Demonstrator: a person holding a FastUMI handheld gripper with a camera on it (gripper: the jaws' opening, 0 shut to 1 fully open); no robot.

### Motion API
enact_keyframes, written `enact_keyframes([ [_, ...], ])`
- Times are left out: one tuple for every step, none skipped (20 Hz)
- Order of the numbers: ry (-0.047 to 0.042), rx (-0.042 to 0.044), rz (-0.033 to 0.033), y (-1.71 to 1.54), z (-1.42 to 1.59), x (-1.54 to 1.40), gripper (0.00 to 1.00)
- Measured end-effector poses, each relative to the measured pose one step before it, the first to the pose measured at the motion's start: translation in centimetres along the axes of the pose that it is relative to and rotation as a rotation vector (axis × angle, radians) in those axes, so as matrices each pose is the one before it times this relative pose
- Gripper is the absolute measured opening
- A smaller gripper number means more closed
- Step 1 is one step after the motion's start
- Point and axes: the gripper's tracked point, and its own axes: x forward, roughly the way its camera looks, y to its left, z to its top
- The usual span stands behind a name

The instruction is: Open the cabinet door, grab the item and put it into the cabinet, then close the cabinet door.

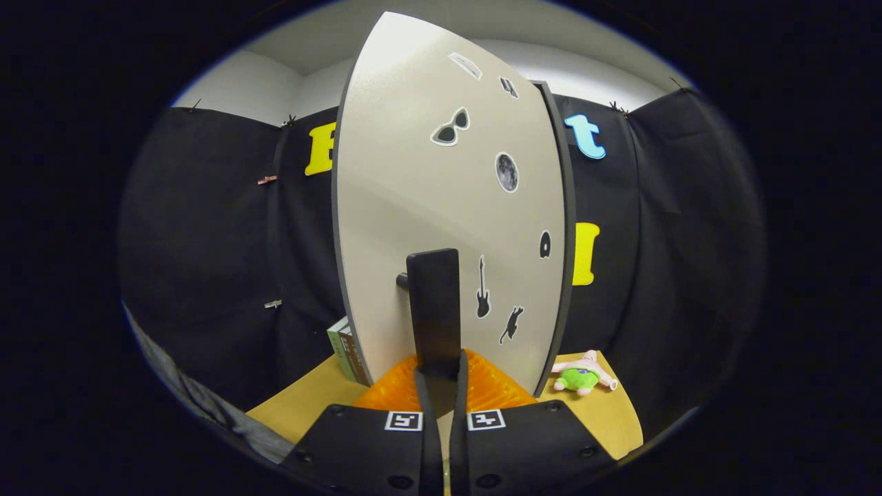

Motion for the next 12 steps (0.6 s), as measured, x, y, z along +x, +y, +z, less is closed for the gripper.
enact_keyframes([
  [-0.00425,-0.00967,-0.00765,-0.309,0.037,-0.410,0.08],
  [-0.00285,-0.00657,-0.00887,-0.531,0.013,-0.442,0.09],
  [-0.00499,0.00124,-0.00943,-0.794,0.115,-0.230,0.08],
  [-0.00176,0.00533,-0.00937,-0.590,0.002,-0.226,0.08],
  [-0.00305,0.00553,-0.00955,-0.691,-0.091,-0.201,0.08],
  [0.00038,0.00256,-0.00847,-0.541,-0.007,-0.233,0.08],
  [-0.00033,0.00012,-0.00753,-0.600,0.060,-0.138,0.08],
  [-0.00103,-0.00289,-0.00512,-0.552,0.147,-0.203,0.08],
  [-0.00046,-0.00328,-0.00678,-0.672,0.015,-0.290,0.08],
  [0.00061,-0.00105,-0.01064,-0.831,0.077,-0.219,0.08],
  [-0.00175,0.00114,-0.01372,-0.787,0.029,-0.114,0.08],
  [-0.00123,0.00394,-0.01371,-0.675,-0.031,-0.163,0.08],
])
